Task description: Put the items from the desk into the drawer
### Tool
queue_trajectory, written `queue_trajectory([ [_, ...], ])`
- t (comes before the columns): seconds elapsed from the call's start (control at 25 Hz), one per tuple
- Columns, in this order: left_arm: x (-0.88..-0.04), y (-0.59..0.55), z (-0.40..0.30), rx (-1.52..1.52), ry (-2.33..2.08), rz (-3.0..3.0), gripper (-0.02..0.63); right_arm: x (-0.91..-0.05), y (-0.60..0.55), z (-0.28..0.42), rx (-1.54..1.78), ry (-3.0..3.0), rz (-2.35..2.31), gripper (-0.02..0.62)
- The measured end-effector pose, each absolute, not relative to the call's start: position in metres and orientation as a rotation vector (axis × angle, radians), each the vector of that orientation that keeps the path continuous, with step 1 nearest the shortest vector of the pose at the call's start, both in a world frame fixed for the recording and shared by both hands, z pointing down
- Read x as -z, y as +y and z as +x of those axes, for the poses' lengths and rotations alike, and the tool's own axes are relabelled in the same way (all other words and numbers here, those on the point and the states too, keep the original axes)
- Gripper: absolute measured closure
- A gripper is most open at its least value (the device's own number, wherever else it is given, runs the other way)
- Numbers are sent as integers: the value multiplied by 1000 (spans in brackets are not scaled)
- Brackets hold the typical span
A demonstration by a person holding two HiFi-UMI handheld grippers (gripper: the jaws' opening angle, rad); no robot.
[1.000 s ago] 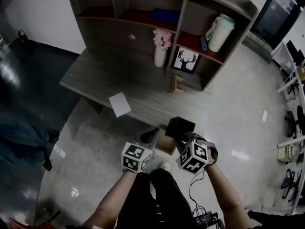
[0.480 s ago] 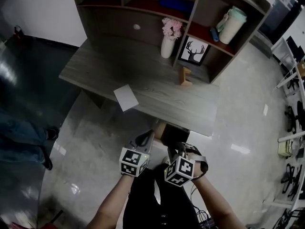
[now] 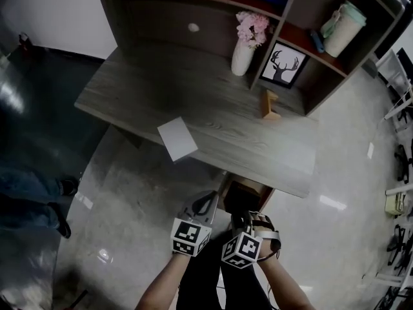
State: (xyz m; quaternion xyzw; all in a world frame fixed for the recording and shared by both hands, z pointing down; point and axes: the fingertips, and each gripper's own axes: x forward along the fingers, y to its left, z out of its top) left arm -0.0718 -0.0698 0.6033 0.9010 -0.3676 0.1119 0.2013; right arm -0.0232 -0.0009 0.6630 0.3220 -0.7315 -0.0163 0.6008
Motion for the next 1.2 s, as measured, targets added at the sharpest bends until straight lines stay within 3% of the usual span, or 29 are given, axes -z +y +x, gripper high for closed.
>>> queue_trajectory([
  [0.44, -665, -78, -71, -350, -1006, 2520, 594, -734, -10, -29, 103, -1662, 774, 549],
  [1.12, -699, -76, -67, -374, -1001, 2472, 594, -768, 3, -34, 187, -1657, 788, 555],
  [1.2, -699, -76, -67, -377, -998, 2470, 594, -767, 3, -37, 200, -1666, 777, 516],
])
